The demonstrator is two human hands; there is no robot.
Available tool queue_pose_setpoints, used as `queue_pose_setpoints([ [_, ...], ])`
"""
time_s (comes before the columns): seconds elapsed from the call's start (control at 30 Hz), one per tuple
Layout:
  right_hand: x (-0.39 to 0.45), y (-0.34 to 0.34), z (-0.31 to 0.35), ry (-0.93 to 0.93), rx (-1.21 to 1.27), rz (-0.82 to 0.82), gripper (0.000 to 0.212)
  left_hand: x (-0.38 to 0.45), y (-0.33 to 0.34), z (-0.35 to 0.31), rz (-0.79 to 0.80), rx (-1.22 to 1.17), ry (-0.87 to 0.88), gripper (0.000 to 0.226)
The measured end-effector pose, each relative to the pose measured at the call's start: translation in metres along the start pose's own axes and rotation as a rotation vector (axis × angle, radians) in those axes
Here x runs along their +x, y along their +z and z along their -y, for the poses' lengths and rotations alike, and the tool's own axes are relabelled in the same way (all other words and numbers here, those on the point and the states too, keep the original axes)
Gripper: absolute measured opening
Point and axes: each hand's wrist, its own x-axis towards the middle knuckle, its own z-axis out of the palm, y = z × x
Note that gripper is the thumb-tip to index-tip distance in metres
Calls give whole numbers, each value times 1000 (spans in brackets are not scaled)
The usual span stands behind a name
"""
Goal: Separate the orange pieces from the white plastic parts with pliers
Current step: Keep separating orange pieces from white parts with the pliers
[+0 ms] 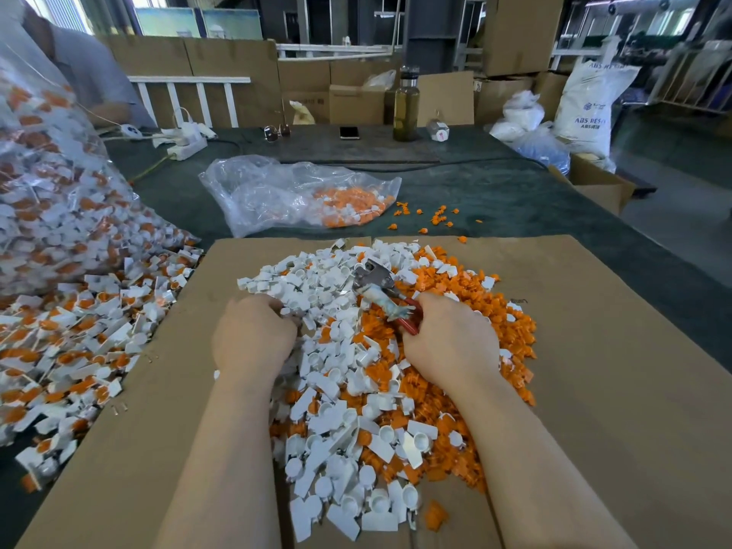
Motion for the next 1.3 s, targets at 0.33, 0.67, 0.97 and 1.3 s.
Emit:
queue_pose_setpoints([
  [0.33,1,0,2,-45,0,38,27,-2,0,-4,-92,-179,2,18],
  [0.67,0,-2,4,-83,24,40,28,-9,-8,-16,-13,-781,-66,21],
  [0.97,1,-2,4,-103,47,72,22,-15,-9,-23,-11,-839,-10,7],
  [1.3,1,-3,6,-101,25,82,17,-20,-10,-29,-25,-856,-12,21],
])
